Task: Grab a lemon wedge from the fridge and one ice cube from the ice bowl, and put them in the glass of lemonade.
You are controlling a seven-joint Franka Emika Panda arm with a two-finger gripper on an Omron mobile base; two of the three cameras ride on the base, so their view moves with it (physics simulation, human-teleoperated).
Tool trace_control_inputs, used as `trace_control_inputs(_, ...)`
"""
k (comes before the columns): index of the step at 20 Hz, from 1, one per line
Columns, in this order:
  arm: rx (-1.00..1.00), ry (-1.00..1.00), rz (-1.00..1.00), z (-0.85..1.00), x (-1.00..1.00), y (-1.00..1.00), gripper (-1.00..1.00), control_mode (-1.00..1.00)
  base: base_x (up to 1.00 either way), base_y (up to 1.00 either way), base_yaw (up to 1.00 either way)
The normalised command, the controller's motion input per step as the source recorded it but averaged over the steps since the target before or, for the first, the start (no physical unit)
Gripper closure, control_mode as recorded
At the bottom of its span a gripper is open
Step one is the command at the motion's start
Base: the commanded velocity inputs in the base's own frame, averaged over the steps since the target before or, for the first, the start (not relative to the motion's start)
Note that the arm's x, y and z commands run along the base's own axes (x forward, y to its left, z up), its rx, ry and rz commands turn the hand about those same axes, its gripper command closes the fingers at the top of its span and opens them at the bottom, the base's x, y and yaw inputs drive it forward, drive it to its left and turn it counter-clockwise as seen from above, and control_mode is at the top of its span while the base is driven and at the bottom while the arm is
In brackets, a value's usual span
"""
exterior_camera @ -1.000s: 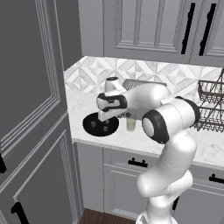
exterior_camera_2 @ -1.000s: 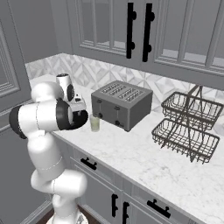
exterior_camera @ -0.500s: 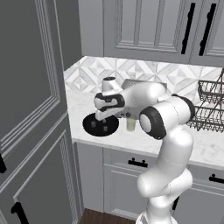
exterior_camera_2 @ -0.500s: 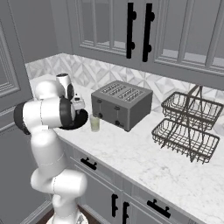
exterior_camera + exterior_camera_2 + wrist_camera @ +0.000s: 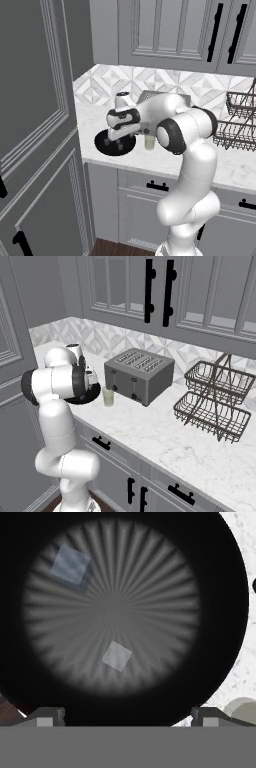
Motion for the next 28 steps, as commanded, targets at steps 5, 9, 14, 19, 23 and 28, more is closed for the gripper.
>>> trace_control_inputs(5,0.0,-0.01,0.0,-0.19,0.01,0.03,-1.0,-1.0,0.0,0.0,0.0)
trace_control_inputs(9,0.0,0.0,0.0,-0.03,0.14,0.03,-1.0,-1.0,0.0,0.0,0.0)
trace_control_inputs(14,0.0,0.0,0.0,0.0,0.21,0.0,-1.0,-1.0,0.0,0.0,0.0)
trace_control_inputs(19,0.0,0.0,0.0,-0.14,-0.03,0.04,-1.0,-1.0,0.0,0.0,0.0)
trace_control_inputs(23,0.0,0.01,0.0,-0.03,-0.01,0.16,-1.0,-1.0,0.0,0.0,0.0)
trace_control_inputs(28,0.0,0.0,0.0,-0.04,0.0,0.07,-1.0,-1.0,0.0,0.0,0.0)
